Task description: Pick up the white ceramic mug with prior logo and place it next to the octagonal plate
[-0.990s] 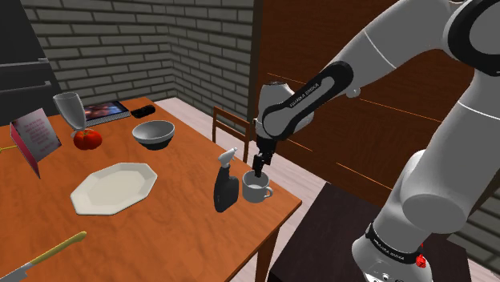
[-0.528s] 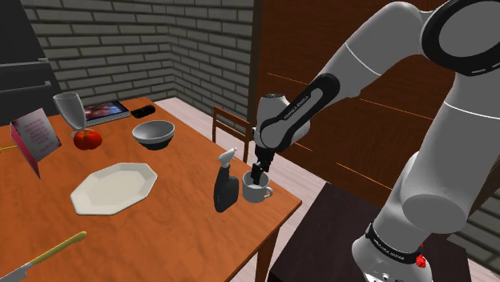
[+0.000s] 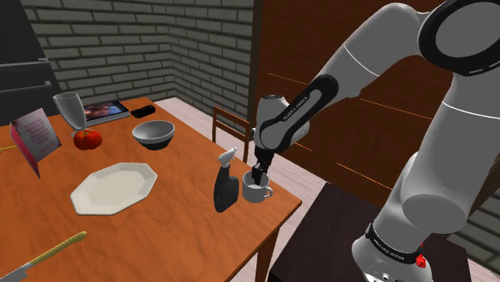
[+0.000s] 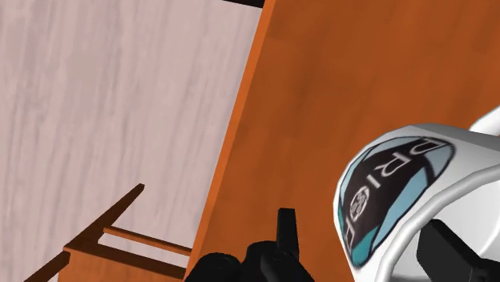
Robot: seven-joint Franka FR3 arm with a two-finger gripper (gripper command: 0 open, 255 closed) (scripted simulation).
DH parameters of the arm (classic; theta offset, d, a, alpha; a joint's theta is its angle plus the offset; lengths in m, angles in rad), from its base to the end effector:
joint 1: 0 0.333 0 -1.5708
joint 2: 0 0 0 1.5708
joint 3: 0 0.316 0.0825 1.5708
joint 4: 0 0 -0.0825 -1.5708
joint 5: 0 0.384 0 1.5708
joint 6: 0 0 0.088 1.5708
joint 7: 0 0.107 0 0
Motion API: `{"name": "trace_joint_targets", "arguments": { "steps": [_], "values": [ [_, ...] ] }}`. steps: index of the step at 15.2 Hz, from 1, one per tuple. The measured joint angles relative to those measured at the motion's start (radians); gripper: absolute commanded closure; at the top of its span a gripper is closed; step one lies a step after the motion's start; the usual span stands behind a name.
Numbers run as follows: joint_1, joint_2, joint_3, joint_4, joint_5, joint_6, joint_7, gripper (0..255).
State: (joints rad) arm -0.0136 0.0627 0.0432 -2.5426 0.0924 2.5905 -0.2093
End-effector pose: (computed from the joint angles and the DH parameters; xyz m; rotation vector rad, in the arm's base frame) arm 0.4555 0.0119 0.2470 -3.0801 -0.2465 0.0158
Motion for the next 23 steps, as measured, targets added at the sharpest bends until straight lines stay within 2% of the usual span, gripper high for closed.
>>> {"name": "trace_joint_targets", "arguments": {
  "steps": [10,23],
  "values": [
    [0.000,-0.008,0.000,-0.001,0.000,-0.007,0.000,255],
    [-0.001,-0.159,-0.001,0.033,-0.011,-0.191,0.016,255]
  ]
}}
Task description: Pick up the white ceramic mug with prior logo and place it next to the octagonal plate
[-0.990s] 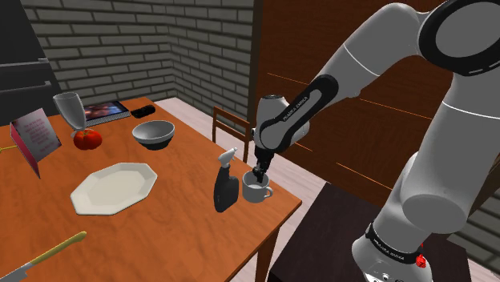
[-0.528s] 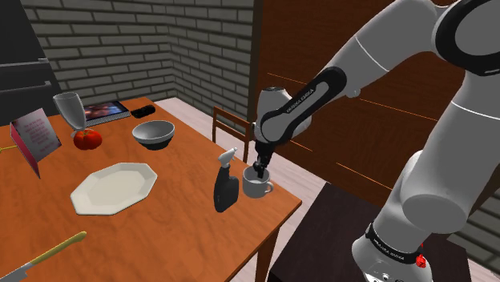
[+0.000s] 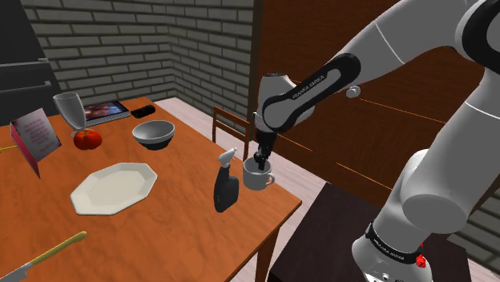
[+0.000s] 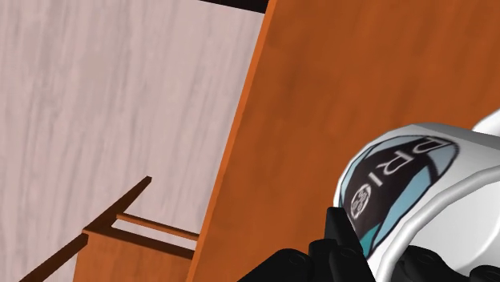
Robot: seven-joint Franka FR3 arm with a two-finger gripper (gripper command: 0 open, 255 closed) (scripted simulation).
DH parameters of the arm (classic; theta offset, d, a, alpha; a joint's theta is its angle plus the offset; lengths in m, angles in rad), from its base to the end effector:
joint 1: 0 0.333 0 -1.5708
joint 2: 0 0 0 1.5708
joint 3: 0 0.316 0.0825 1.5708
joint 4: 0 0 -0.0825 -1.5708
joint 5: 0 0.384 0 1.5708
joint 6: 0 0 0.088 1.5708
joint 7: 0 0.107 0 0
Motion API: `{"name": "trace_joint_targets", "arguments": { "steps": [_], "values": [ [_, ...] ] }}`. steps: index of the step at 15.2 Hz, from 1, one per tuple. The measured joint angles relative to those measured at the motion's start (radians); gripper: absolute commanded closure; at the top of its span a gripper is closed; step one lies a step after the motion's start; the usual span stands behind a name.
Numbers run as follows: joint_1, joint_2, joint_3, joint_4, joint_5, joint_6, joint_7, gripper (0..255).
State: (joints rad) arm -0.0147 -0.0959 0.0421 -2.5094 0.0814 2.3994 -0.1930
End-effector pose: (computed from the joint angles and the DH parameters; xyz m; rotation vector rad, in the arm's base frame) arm 0.4553 0.0129 0.3155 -3.0801 -0.2466 0.0152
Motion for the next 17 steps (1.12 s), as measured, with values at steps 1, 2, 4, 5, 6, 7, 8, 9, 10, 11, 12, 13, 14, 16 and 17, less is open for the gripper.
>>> {"name": "trace_joint_targets", "arguments": {
  "steps": [1,2,4,5,6,7,8,9,10,11,12,13,14,16,17],
  "values": [
    [0.000,-0.010,0.000,0.006,-0.001,-0.016,0.002,255],
    [-0.001,-0.018,-0.001,0.009,-0.001,-0.027,0.001,255],
    [-0.002,-0.039,-0.002,0.019,-0.003,-0.058,0.002,255],
    [-0.003,-0.049,-0.003,0.025,-0.004,-0.074,0.001,255],
    [-0.003,-0.060,-0.003,0.029,-0.004,-0.088,0.001,255],
    [-0.004,-0.071,-0.004,0.035,-0.005,-0.106,0.002,255],
    [-0.003,-0.077,-0.004,0.041,-0.005,-0.118,0.003,255],
    [-0.002,-0.084,-0.002,0.048,-0.006,-0.132,0.006,255],
    [-0.003,-0.090,-0.003,0.054,-0.006,-0.144,0.006,255],
    [-0.002,-0.099,-0.002,0.058,-0.007,-0.157,0.008,255],
    [-0.003,-0.107,-0.003,0.067,-0.007,-0.174,0.008,255],
    [-0.003,-0.113,-0.003,0.077,-0.008,-0.190,0.009,255],
    [-0.004,-0.120,-0.004,0.083,-0.009,-0.204,0.009,255],
    [0.002,-0.121,0.004,0.102,-0.007,-0.222,0.023,255],
    [0.008,-0.106,0.013,0.123,-0.006,-0.228,0.037,255]
  ]
}}
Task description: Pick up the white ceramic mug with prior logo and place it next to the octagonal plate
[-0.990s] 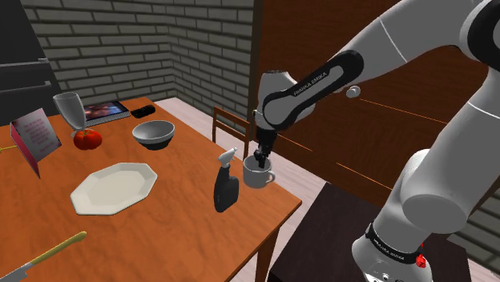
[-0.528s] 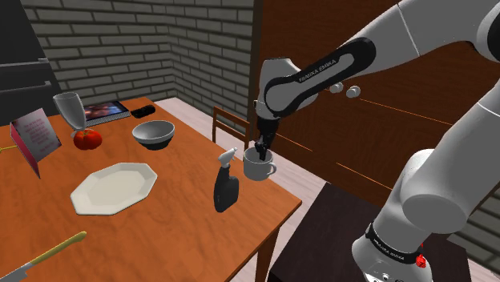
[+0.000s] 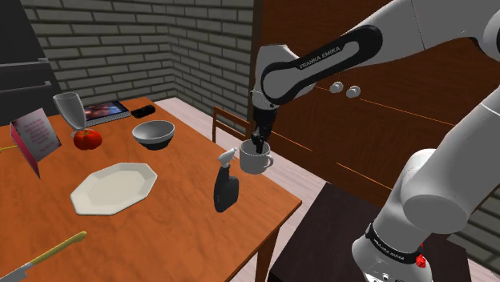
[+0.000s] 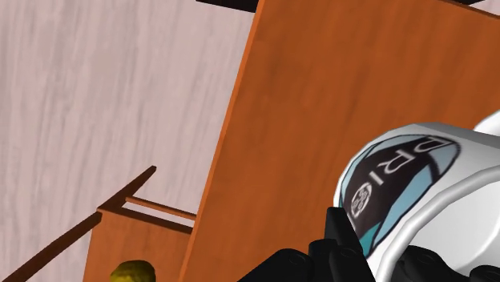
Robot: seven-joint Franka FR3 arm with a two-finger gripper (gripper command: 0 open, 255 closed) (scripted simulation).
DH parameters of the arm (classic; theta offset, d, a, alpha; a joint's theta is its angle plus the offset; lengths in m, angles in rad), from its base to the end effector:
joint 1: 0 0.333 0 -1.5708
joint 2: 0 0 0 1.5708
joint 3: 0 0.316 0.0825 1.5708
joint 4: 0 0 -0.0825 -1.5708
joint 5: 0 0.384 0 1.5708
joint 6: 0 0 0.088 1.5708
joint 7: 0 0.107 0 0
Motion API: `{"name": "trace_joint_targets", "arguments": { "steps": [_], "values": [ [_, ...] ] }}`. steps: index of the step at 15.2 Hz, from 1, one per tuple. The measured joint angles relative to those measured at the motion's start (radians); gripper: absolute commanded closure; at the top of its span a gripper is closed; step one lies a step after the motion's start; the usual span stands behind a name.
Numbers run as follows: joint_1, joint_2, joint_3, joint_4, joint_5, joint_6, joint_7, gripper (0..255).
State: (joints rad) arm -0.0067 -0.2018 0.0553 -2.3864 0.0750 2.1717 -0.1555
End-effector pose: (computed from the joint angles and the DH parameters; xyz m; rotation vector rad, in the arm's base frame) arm 0.4649 0.0257 0.3972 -3.0805 -0.2471 0.0158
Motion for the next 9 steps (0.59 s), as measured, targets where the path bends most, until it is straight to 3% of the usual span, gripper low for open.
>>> {"name": "trace_joint_targets", "arguments": {
  "steps": [9],
  "values": [
    [0.074,0.230,0.094,0.266,-0.018,-0.028,0.180,255]
  ]
}}
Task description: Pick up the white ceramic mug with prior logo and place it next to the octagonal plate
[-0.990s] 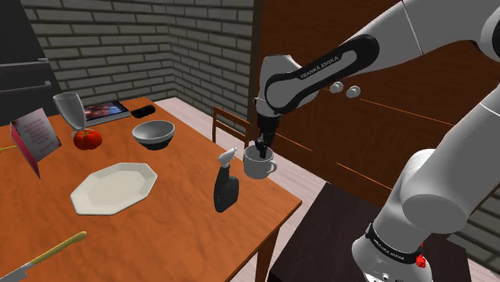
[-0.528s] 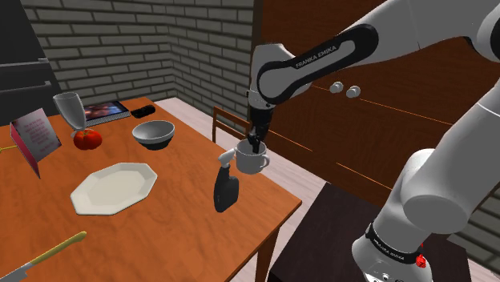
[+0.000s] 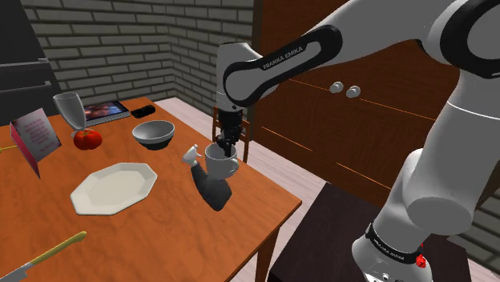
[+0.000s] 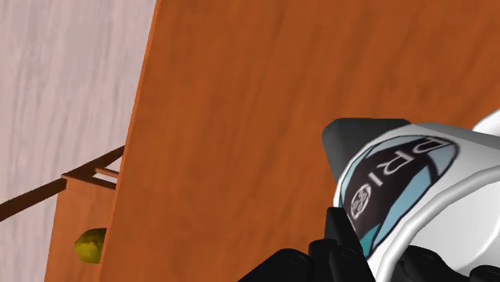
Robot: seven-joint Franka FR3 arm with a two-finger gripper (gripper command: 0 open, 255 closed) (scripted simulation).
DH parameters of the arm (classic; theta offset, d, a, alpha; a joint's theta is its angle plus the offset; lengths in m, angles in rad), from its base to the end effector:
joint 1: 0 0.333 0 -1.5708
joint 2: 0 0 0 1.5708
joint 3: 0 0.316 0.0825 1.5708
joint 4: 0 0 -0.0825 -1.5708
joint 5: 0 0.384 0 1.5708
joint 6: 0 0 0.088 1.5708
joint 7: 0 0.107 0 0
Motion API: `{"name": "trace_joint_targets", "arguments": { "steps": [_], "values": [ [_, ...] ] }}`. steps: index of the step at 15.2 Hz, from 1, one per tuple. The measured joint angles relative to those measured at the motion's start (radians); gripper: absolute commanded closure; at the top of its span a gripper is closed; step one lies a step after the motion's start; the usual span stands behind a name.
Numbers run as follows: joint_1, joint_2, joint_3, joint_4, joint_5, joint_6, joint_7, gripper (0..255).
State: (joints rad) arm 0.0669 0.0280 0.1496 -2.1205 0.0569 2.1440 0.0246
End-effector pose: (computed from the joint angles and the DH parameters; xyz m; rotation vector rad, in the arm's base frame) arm 0.5324 0.1192 0.3988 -3.0805 -0.2483 0.0162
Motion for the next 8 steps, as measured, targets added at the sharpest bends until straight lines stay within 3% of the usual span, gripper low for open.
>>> {"name": "trace_joint_targets", "arguments": {
  "steps": [8],
  "values": [
    [0.079,0.233,0.047,0.304,-0.055,-0.068,0.149,255]
  ]
}}
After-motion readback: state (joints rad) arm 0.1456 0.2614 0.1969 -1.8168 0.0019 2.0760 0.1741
